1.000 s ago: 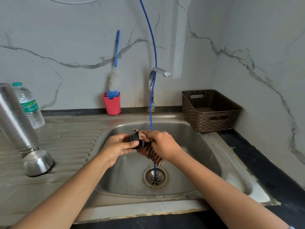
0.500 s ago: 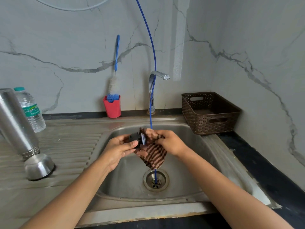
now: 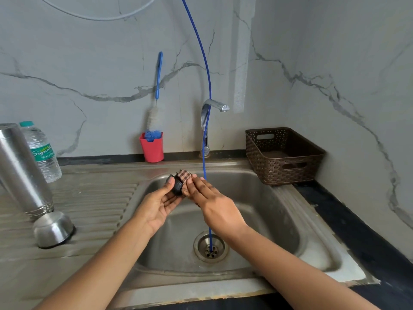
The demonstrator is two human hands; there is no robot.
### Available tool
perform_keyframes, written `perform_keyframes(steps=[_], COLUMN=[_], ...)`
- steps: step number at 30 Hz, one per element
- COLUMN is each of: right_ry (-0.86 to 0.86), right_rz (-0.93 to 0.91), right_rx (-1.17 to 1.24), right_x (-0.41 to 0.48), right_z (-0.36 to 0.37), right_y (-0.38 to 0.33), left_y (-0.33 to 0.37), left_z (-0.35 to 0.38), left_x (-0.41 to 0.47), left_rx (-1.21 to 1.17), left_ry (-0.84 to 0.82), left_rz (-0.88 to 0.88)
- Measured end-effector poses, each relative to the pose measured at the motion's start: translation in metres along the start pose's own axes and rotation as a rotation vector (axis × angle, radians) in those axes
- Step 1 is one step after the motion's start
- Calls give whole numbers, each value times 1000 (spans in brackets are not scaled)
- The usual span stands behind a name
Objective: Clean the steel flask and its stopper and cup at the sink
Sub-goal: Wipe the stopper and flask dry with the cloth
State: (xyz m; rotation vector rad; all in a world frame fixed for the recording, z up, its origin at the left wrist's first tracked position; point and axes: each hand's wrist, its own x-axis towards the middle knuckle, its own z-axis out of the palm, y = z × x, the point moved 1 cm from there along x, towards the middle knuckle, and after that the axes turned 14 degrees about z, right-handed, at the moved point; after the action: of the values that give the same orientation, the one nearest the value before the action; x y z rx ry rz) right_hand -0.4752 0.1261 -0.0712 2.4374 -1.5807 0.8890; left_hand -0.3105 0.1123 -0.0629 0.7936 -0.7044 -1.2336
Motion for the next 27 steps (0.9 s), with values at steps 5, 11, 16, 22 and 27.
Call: perform_keyframes(steps=[5, 11, 16, 22, 27], right_ry=[71, 71, 40, -251, -430], right_rz=[-17, -133, 110, 751, 742], right_rx=[-9, 27, 148, 1006, 1385], right_x=[4, 6, 6, 20, 25], right_z=[2, 5, 1, -23, -31], right_y=[-6, 2, 15, 31, 23], left_y=[0, -3, 4, -1, -2], left_z=[1, 3, 2, 0, 0], left_x=[-4, -7, -4, -4, -6], left_rx=[-5, -6, -70, 185, 330], left_ry=[0, -39, -18, -213, -324], left_rz=[-55, -87, -40, 75, 224])
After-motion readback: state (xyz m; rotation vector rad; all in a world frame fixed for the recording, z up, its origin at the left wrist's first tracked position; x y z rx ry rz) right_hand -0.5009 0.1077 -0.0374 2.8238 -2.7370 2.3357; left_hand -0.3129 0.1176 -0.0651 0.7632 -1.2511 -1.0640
